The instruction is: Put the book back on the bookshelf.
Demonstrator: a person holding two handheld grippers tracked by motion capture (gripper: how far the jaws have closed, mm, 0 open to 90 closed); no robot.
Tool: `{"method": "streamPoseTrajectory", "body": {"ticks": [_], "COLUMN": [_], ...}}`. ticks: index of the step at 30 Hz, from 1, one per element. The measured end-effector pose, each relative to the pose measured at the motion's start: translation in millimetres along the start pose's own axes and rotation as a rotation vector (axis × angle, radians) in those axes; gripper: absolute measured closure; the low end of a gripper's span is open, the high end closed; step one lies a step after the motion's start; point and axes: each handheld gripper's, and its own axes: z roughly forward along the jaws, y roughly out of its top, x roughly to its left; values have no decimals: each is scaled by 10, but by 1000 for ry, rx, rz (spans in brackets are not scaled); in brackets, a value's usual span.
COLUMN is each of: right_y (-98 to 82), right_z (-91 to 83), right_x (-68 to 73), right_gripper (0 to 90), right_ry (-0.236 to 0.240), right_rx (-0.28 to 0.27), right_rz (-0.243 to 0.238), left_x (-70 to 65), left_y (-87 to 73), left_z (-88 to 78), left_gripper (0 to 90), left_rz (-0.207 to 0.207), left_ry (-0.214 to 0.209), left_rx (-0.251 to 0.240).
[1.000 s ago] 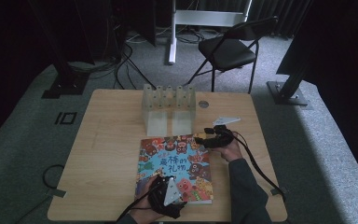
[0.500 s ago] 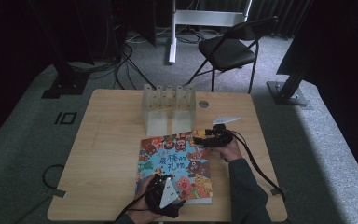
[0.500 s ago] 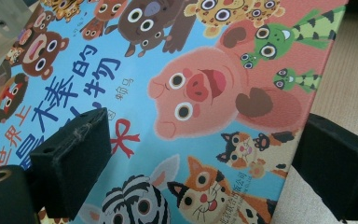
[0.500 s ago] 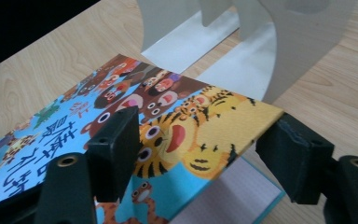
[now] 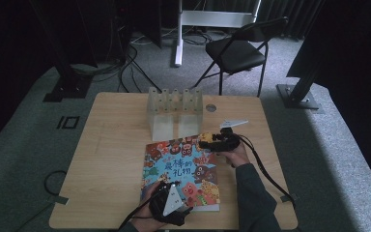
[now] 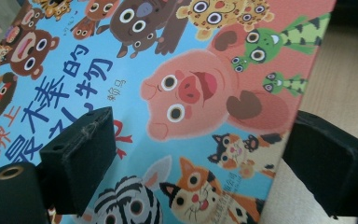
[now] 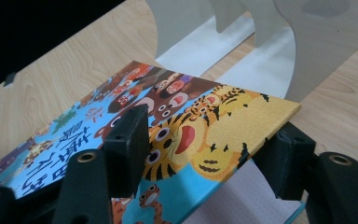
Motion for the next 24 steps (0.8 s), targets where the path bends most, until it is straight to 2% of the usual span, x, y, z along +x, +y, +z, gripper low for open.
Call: {"method": "streamPoseTrajectory", "body": {"ticks": [2, 4, 6, 8, 11, 15, 24], "right_y": [8, 9, 5, 6, 19, 45, 135], "right_z": [-9, -8, -9, -9, -22, -40, -87], "right_x": [-3, -10, -17, -20, -27, -23, 29], "right_gripper": [424, 427, 429, 434, 463, 496, 571], "right_ry": [6, 4, 7, 7, 18, 29, 63], "right_rx": [-8, -1, 2, 2, -13, -24, -73], "right_rz": [2, 5, 9, 9, 15, 23, 17], "left_x": [8, 45, 89, 151, 291, 447, 895], "left_y": [-20, -52, -84, -114, -166, -215, -355], "left_z": [-53, -124, -203, -265, -308, -335, -413], "left_gripper": [122, 129, 135, 137, 137, 139, 140], "left_rz": [-3, -25, -45, -60, -104, -124, -241], "left_ry": [-5, -25, -16, 3, 34, 89, 150], "left_rx": [-3, -18, -29, -29, -24, -21, -19]}}
